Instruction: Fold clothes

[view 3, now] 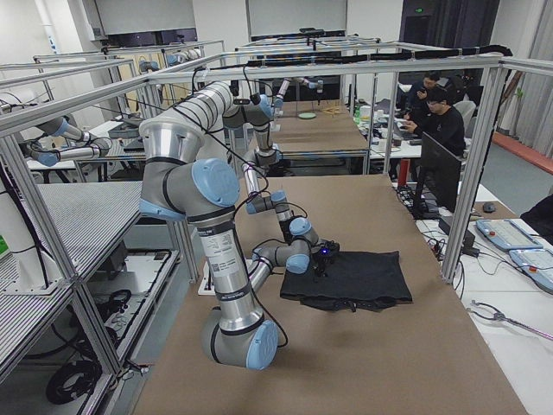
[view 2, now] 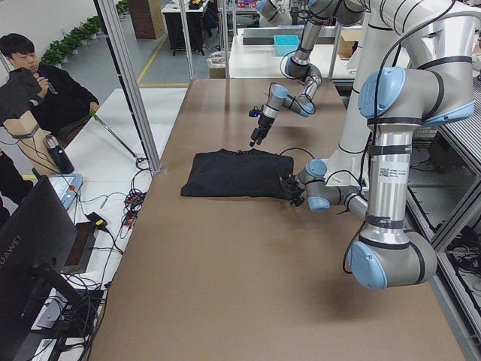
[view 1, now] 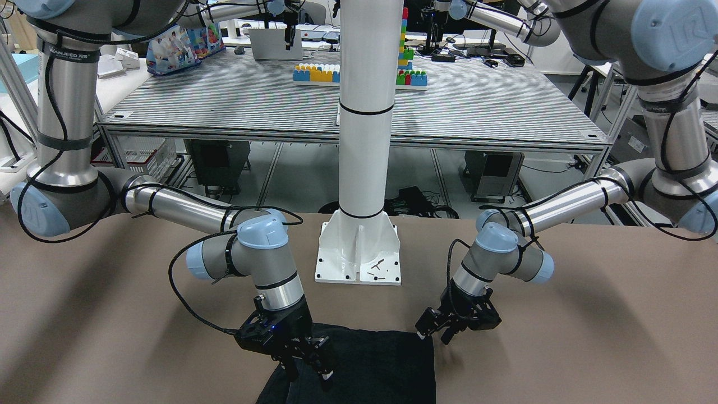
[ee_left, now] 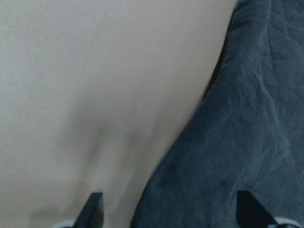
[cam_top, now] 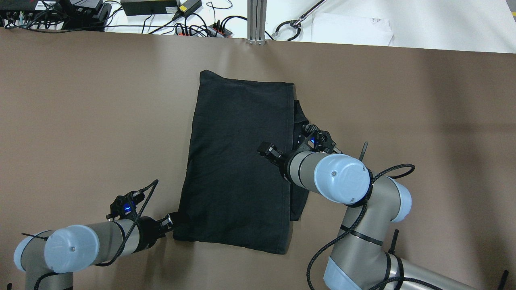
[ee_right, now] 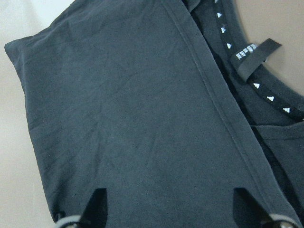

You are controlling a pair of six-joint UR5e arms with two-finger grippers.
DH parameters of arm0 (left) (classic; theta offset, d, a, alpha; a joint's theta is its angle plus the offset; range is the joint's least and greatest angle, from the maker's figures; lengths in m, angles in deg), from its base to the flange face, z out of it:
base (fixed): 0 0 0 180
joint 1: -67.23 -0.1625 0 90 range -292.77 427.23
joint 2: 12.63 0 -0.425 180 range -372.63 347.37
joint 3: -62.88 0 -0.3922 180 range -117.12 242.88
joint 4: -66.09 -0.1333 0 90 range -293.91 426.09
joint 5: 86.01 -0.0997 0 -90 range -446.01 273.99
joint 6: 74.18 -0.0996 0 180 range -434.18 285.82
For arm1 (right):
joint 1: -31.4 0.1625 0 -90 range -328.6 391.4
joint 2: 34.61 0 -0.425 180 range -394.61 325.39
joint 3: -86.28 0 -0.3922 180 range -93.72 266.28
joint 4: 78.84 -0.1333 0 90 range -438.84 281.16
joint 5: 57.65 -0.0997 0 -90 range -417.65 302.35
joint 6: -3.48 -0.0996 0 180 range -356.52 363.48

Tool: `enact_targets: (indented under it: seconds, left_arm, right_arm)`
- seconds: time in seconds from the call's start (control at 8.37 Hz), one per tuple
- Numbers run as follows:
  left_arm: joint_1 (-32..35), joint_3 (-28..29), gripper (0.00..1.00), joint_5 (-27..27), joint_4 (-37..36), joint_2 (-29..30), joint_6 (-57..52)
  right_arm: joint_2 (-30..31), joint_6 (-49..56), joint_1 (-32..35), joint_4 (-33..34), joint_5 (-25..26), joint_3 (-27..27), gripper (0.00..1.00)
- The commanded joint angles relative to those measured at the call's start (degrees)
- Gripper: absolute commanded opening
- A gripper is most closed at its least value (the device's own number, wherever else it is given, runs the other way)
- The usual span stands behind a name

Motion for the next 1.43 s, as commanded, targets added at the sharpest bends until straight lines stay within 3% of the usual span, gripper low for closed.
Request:
enact_targets:
  seconds: [0.0,0.12,0.36,1.08,1.31]
  left_arm:
    - [-0.9,0.2,0.99,-0.3,0.0,0.5,-0.1]
    - [-0.9,0.0,0.79,-0.6,0.0,0.6,-0.2]
    - [-1.0,0.1,0.59,-0.6,0.0,0.5,-0.4]
    - [-1.1,0.0,0.58,-1.3,0.0,0.7,-0.5]
    - [-1.1,0.0,0.40,-1.3,0.0,1.1,-0.5]
  right_arm:
    - [2.5,0.3,0.0,-0.4,0.0,2.6,0.93]
    - [3.0,0.3,0.0,-0.3,0.0,3.2,0.93]
    - [3.0,0.4,0.0,-0.3,0.0,3.2,0.93]
    - [3.8,0.4,0.0,-0.4,-0.1,3.2,0.94]
    - [3.8,0.4,0.0,-0.4,-0.1,3.2,0.93]
